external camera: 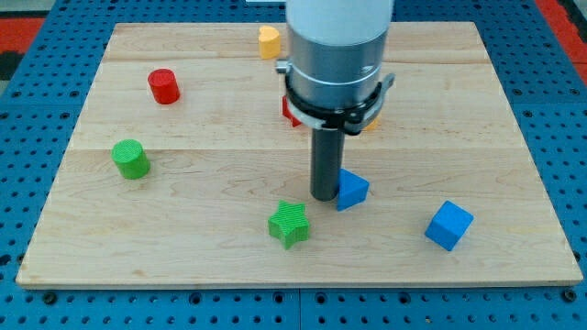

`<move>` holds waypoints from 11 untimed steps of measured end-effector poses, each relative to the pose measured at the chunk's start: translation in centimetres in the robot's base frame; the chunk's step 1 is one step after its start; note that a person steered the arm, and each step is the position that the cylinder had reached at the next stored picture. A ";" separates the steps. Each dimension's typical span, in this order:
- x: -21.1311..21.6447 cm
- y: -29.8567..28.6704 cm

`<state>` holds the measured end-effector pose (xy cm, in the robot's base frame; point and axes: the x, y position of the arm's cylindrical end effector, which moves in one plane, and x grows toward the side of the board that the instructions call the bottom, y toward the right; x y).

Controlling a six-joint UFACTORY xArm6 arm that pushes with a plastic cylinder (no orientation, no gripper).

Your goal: Push green star to the left of blue triangle

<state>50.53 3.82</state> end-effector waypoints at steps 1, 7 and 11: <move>-1.9 3.5; 3.8 -0.2; -0.7 0.6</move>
